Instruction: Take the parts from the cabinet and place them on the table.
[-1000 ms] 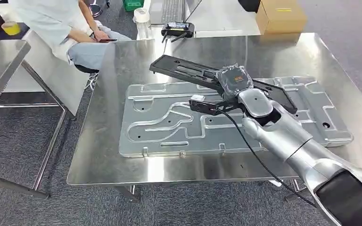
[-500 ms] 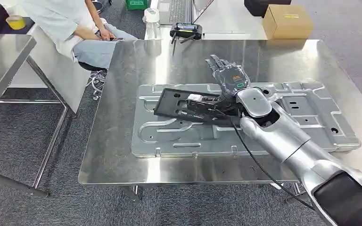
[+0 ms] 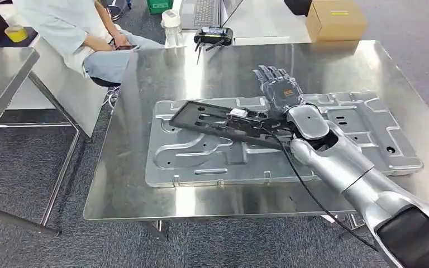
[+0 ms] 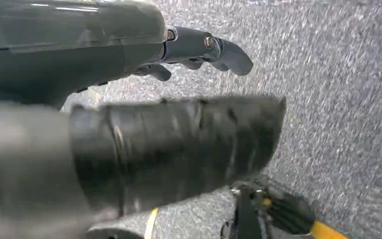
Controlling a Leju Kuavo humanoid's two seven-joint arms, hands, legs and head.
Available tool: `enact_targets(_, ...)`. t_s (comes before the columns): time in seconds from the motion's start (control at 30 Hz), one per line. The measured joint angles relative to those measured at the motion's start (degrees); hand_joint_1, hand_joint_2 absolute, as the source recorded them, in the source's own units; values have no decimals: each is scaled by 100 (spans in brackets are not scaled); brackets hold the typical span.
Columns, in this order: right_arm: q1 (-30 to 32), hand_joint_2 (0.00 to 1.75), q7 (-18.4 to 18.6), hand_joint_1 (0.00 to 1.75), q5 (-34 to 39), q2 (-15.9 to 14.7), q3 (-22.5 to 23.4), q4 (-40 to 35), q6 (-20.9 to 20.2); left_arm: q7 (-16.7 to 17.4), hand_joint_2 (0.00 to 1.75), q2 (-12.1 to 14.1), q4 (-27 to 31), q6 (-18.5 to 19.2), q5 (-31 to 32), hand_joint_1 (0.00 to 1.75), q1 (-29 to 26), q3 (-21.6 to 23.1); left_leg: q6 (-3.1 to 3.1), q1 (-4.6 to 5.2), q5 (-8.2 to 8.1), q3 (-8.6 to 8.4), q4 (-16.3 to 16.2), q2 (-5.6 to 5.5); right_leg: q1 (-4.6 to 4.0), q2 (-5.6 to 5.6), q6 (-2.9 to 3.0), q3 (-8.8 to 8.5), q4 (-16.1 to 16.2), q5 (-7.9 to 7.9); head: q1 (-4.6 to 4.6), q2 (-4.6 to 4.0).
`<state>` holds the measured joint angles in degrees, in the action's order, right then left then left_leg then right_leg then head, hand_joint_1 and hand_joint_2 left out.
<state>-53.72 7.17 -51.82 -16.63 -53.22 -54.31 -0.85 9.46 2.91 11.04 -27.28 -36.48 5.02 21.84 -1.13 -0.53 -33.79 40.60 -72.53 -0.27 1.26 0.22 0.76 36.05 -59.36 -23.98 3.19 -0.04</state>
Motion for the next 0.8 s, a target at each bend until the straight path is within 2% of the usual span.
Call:
enact_targets(0.03,23,0,0,0,0,0,0,0,-2,4,0,-2,0,7,0,0,-3,0,-18,-10,-81,111,-291,0,2,-1,1,6,-1,6,0,0)
enact_targets(0.07,47,0,0,0,0,0,0,0,-2,7,0,-2,0,9,0,0,-6,0,-22,-19,-33,99,-314,0,6,-1,0,7,-2,13,0,0)
enact_targets(0.1,60,0,0,0,0,0,0,0,-2,9,0,-4,0,13,2,0,-5,0,-21,-23,118,-28,-97,0,10,-2,-8,11,-4,19,-2,0)
enact_targets(0.17,55,0,0,0,0,0,7,-13,-4,13,0,-4,0,31,2,0,2,0,4,-23,565,-578,878,0,23,-1,-39,15,-6,40,0,0)
enact_targets(0.2,50,0,2,0,-2,0,18,-33,-4,17,0,-4,0,39,4,0,12,0,36,-20,624,-818,1332,-3,28,-2,-65,15,-6,56,0,0)
enact_targets(0.23,47,0,2,0,-2,-7,31,-46,-2,28,0,-4,0,44,7,0,20,0,62,39,619,-873,1402,-10,-6,5,-100,40,-7,76,0,0)
enact_targets(0.33,58,0,0,0,-11,-9,33,-46,-13,59,0,-4,0,63,2,0,19,0,159,60,690,-789,1369,-18,22,5,-227,62,41,166,-9,0)
enact_targets(0.37,62,0,2,0,-28,-22,33,-46,-17,72,0,-4,0,68,2,0,9,0,216,32,768,-778,1458,-6,-11,16,-275,71,46,193,-15,0)
enact_targets(0.4,63,0,0,0,-48,-44,33,-48,-26,87,0,-7,0,74,0,0,15,0,264,9,839,-766,1492,24,22,15,-272,121,-42,45,-4,0)
enact_targets(0.43,52,0,-4,0,-70,-46,33,-52,-55,114,0,-7,0,81,2,0,22,0,325,9,884,-709,1504,25,-3,-1,-264,213,-293,-243,-31,0)
enact_targets(0.47,51,0,-2,0,-85,-46,33,-61,-67,118,0,-7,0,89,2,0,26,0,371,14,922,-645,1496,26,-4,4,-260,356,-720,-572,-46,0)
enact_targets(0.5,57,0,0,0,-87,-48,33,-59,-89,120,0,-7,0,92,2,0,24,0,370,24,963,-586,1490,26,-12,4,-264,493,-1179,-841,-59,0)
enact_targets(0.53,65,0,-2,0,-92,-48,31,-59,-96,127,0,-7,0,94,0,0,20,0,377,38,1004,-519,1485,25,-12,3,-269,586,-1541,-1003,-55,0)
enact_targets(0.57,68,0,-2,0,-101,-48,28,-59,-105,131,0,-7,0,103,0,0,16,0,372,45,1040,-455,1471,25,-12,3,-271,570,-1661,-1016,-52,0)
enact_targets(0.6,66,0,-2,0,-111,-48,28,-61,-113,131,0,-6,0,111,-4,0,16,0,363,48,1078,-381,1446,22,-13,2,-265,425,-1539,-904,-55,0)
enact_targets(0.63,58,0,-2,0,-120,-48,26,-61,-113,131,0,-4,0,122,-7,0,17,0,349,49,1107,-313,1413,20,-13,1,-254,188,-1222,-736,-57,0)
enact_targets(0.67,43,0,-2,0,-127,-48,28,-63,-118,135,0,-7,0,135,-9,0,18,0,330,49,1132,-250,1375,15,-14,1,-236,-149,-737,-567,-57,0)
enact_targets(0.7,17,0,0,0,-138,-48,28,-81,-124,151,0,-4,0,160,-9,0,20,0,304,49,1153,-202,1333,13,-14,0,-209,-491,-255,-512,-61,0)
enact_targets(0.73,-12,0,-2,0,-153,-44,26,-105,-142,166,0,-5,0,181,-9,0,20,0,266,80,1180,-138,1313,8,-59,4,-191,-585,-21,-618,-55,0)
enact_targets(0.77,-14,0,-2,0,-162,-46,26,-129,-157,181,0,-4,0,194,-11,0,17,0,232,74,1222,-149,1318,12,-74,4,-166,-531,-72,-507,-37,0)
enact_targets(0.8,-24,0,-2,0,-166,-46,26,-131,-173,188,0,-2,0,205,-11,0,17,0,198,67,1264,-141,1320,9,-82,4,-155,-519,-27,-521,-79,0)
